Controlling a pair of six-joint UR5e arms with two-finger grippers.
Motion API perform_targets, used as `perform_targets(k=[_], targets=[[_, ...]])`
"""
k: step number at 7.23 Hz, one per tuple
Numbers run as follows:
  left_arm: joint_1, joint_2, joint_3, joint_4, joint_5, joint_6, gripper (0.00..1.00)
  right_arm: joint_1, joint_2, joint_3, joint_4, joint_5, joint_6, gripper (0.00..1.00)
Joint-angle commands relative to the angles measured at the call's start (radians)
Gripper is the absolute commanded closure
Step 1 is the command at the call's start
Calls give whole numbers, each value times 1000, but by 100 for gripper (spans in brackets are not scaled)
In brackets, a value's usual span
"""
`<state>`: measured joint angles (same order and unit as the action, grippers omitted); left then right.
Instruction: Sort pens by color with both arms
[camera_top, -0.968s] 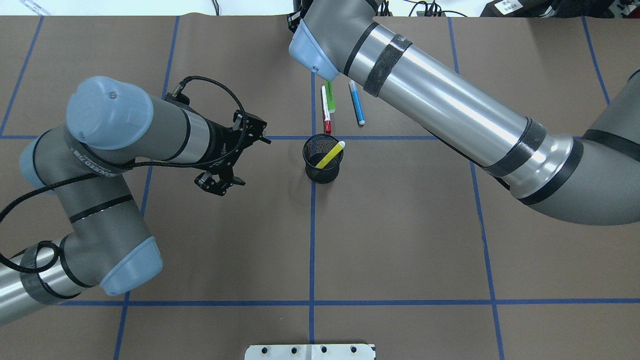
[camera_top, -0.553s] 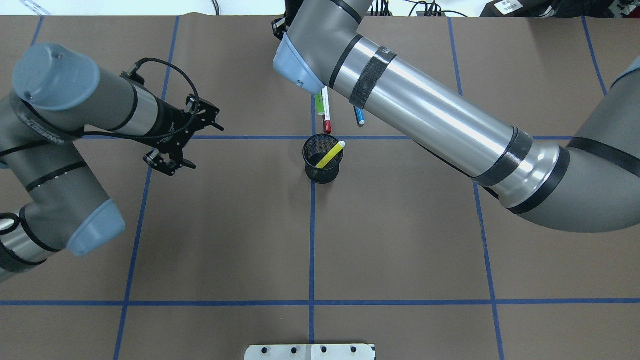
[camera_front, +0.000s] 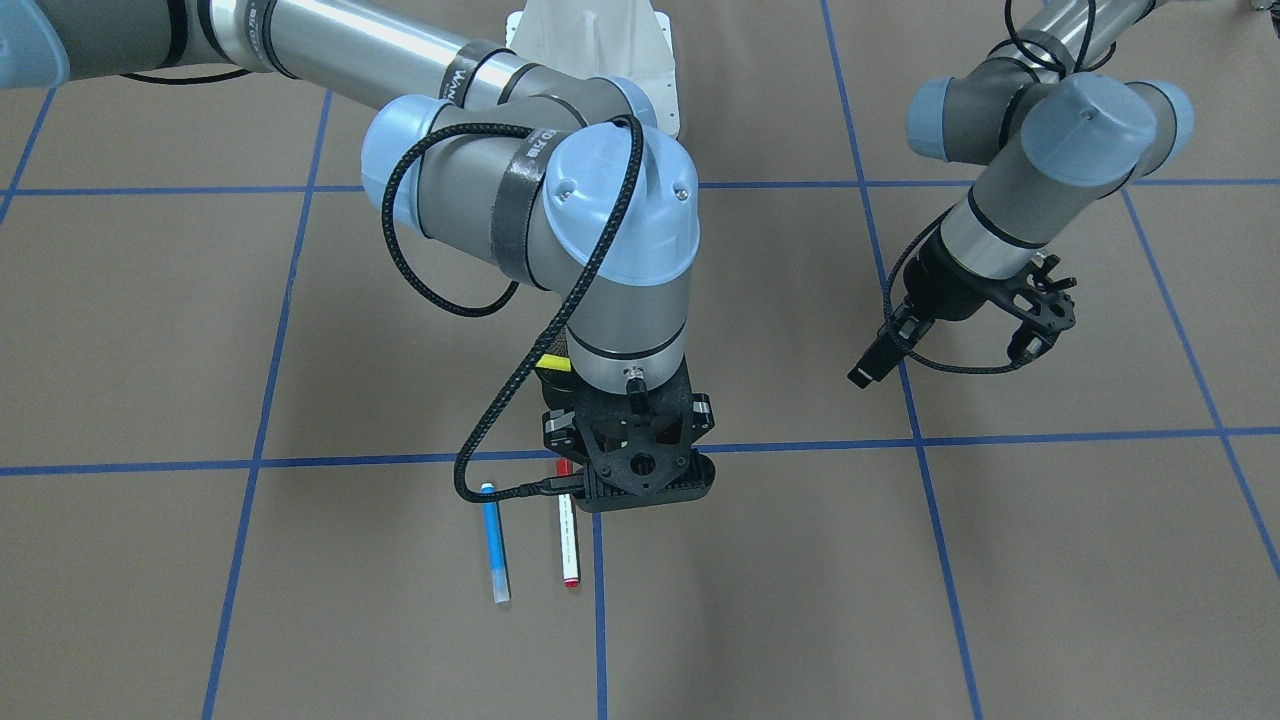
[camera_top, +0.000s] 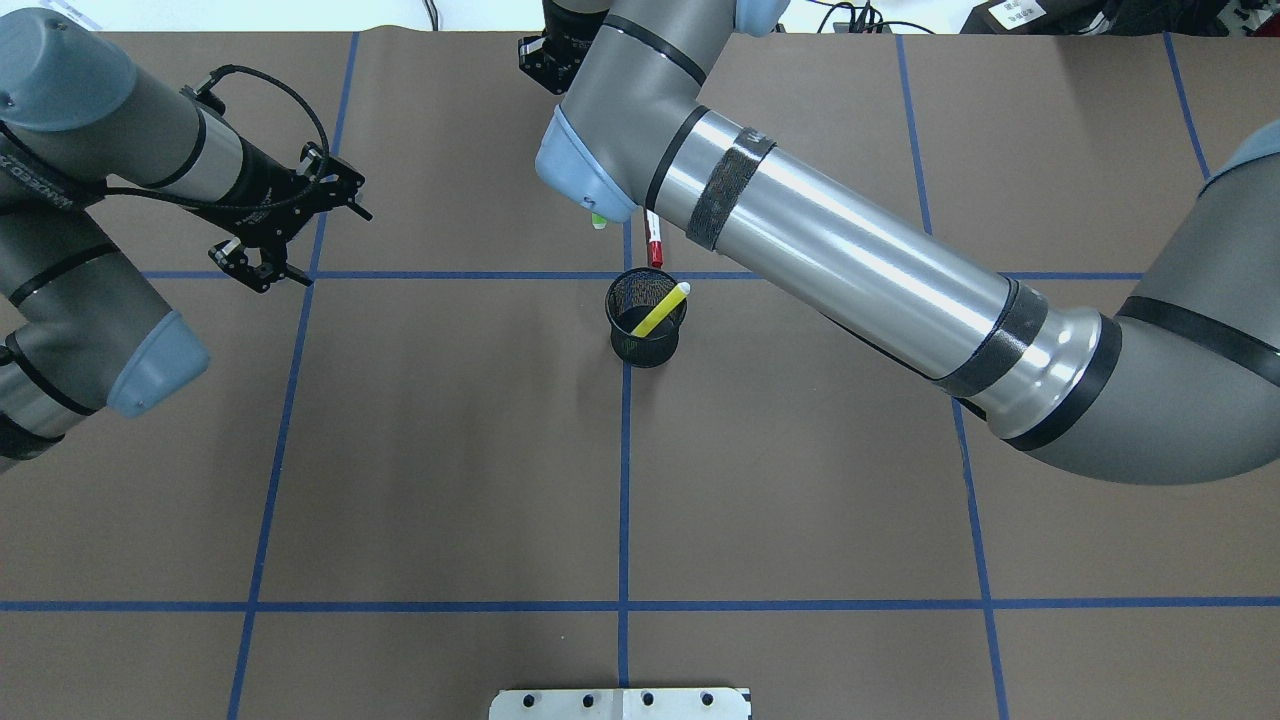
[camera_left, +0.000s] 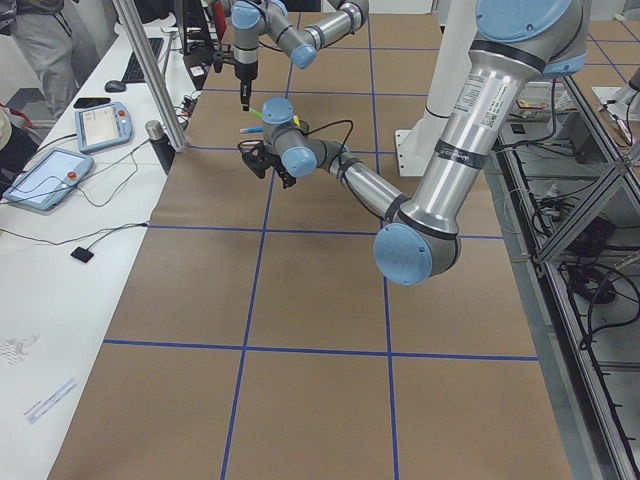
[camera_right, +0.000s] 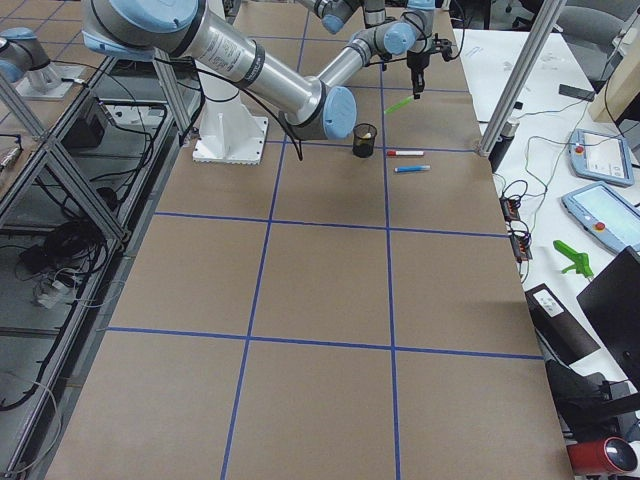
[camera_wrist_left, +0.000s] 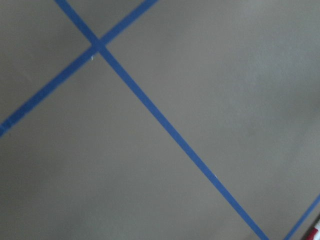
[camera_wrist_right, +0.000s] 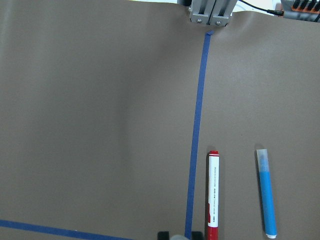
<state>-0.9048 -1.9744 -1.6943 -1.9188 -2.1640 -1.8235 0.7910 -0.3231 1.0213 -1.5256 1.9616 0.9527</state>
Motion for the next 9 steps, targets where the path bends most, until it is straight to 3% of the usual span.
perform_targets(k=[1,8,9], targets=[[-11,0,15,0,-4,10,1,-4,-7,-55,80,-3,23,80],[-19,-27,18,10,-14,-149,1,-18,-4,-73,120,-56,17,74],[-19,-38,18,10,-13,-216,1,-18,-4,-73,122,-56,18,63]])
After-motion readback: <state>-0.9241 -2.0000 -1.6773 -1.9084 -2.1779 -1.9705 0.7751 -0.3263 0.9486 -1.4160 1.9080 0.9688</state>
